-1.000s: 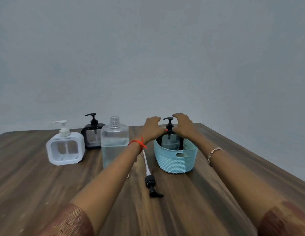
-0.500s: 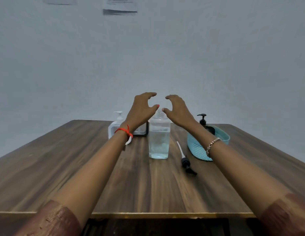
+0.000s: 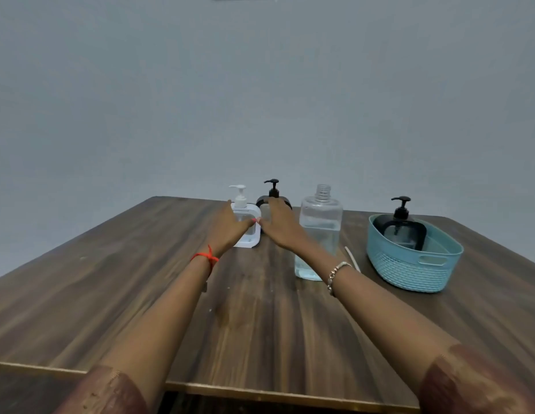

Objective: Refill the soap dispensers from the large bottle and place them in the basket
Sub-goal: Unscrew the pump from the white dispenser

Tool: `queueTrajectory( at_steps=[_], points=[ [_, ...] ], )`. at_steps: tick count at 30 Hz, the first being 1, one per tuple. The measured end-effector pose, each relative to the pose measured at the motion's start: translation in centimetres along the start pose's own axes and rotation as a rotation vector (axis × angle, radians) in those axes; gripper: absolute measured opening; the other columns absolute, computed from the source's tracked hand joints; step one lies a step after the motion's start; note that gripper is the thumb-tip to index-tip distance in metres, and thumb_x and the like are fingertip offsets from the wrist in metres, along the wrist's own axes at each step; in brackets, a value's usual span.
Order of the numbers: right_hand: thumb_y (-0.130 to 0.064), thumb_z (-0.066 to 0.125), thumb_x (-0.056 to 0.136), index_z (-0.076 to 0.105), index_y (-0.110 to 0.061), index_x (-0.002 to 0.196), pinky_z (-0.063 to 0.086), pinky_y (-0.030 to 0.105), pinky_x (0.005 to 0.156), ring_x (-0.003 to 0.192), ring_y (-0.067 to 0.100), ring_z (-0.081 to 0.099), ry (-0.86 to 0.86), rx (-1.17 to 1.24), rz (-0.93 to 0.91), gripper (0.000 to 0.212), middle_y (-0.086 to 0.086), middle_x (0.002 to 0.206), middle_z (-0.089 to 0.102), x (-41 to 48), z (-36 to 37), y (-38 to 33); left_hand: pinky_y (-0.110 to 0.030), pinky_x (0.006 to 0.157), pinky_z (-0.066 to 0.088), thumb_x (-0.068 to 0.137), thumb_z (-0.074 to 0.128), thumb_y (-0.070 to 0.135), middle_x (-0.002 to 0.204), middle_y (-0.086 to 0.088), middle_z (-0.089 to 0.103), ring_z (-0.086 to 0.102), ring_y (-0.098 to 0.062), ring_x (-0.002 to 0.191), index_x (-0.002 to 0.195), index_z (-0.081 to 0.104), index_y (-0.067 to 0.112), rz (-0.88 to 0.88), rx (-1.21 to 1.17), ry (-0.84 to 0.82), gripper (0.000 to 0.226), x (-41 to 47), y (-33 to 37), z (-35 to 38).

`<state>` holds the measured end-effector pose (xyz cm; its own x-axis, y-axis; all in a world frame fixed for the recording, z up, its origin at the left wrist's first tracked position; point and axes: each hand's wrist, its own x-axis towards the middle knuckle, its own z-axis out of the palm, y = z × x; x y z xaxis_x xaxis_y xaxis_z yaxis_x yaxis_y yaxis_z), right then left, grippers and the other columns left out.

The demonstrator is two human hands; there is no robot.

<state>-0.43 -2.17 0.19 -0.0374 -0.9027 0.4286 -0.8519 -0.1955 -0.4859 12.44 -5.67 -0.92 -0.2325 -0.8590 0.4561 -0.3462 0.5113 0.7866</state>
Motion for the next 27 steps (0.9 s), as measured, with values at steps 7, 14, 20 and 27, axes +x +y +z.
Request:
queueTrajectory(
  at_steps=[7,14,20,27],
  points=[
    [-0.022,0.050,0.093,0.038,-0.002,0.129,0.038,0.038,0.096,0.119,0.032,0.045,-0.001,0.148,0.139,0.042,0.018,0.128,0.047,5.4,3.7,2.4,-0.033,0.085,0.049,0.059,0.069,0.048,0.114,-0.006,0.058,0.059,-0.021,0.105,0.120,0.053,0.009,-0.199,-0.007,-0.072,0.074,5.6,-7.2,0.8],
    [-0.029,0.051,0.094,0.030,-0.003,0.141,0.033,0.035,0.100,0.130,0.028,0.039,0.040,0.250,0.176,0.058,0.016,0.142,0.041,10.5,5.7,2.6,-0.032,0.108,0.031,0.072,0.078,0.030,0.152,-0.008,0.027,0.033,-0.022,0.137,0.148,0.006,0.003,-0.288,-0.070,-0.075,0.108,9.4,-9.7,1.7],
    [-0.025,0.062,0.087,0.052,0.003,0.117,0.039,0.038,0.091,0.113,0.031,0.050,0.046,0.220,0.175,0.042,0.016,0.116,0.058,12.3,7.0,1.9,-0.018,0.093,0.044,0.073,0.079,0.017,0.133,-0.002,0.050,0.048,-0.023,0.121,0.137,0.032,0.013,-0.243,-0.134,-0.086,0.080,10.1,-10.9,1.6],
    [-0.028,0.073,0.075,0.044,-0.015,0.049,0.028,0.033,0.065,0.073,0.023,0.042,0.050,0.245,0.120,0.042,-0.001,0.053,0.041,9.4,5.4,1.0,-0.018,0.063,0.051,0.054,0.086,0.017,0.086,0.002,0.067,0.065,-0.010,0.073,0.091,0.061,0.019,-0.165,-0.295,-0.110,0.045,7.4,-9.7,-0.4]
  ],
)
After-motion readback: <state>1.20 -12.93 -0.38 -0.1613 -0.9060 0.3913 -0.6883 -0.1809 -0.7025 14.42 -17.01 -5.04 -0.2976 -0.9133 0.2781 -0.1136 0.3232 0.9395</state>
